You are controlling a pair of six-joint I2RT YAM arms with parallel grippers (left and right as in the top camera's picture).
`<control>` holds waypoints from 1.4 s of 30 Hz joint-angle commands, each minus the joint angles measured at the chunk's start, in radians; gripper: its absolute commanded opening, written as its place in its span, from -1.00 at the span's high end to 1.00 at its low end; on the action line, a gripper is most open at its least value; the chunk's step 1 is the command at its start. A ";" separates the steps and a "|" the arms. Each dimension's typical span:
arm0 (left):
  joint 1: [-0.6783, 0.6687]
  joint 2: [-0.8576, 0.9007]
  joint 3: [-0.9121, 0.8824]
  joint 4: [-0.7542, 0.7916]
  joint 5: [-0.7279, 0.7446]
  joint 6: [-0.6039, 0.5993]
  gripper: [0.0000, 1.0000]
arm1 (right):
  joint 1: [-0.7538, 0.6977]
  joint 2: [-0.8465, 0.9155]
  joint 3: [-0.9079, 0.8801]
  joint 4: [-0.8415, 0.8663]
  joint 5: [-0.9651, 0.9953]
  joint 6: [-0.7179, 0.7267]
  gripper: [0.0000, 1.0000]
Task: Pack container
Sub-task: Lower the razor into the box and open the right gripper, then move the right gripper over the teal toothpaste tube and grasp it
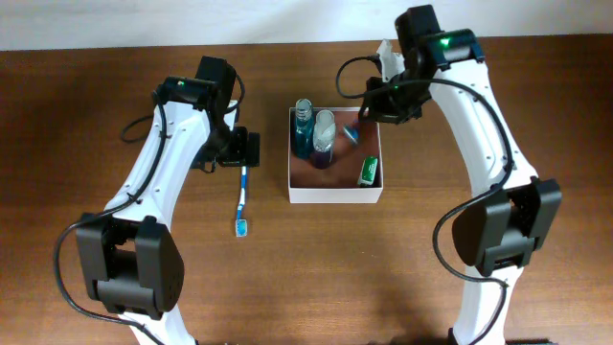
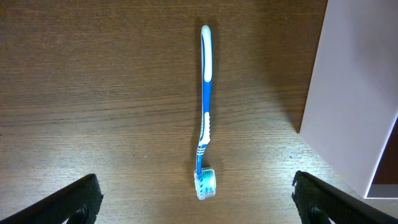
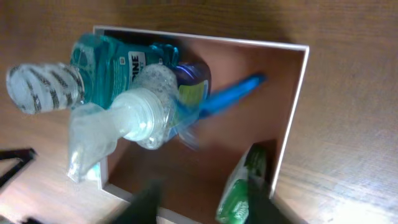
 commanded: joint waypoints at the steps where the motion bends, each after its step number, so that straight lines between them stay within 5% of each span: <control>1: 0.000 -0.015 -0.005 0.002 0.000 0.002 -0.99 | 0.013 0.002 0.013 0.007 0.042 0.053 0.06; 7: 0.000 -0.015 -0.005 0.002 0.000 0.002 -0.99 | -0.027 0.002 0.013 0.010 0.132 0.069 -0.08; 12: 0.000 -0.015 -0.005 0.002 0.000 0.002 -0.99 | -0.164 0.002 0.013 0.013 0.144 0.051 -0.48; 22: 0.000 -0.015 -0.005 0.002 0.000 0.002 -0.99 | -0.352 0.035 0.013 0.067 0.166 -0.257 -0.50; 24: 0.001 -0.015 -0.005 0.002 0.000 0.002 -0.99 | -0.354 0.066 0.013 0.086 0.220 -0.303 -0.64; 29: 0.000 -0.015 -0.005 0.002 0.000 0.002 -0.99 | -0.356 0.159 0.013 0.130 0.376 -0.305 -0.71; 42: 0.000 -0.015 -0.005 0.002 0.000 0.002 -0.99 | -0.388 0.299 0.013 0.278 0.389 -0.335 -0.79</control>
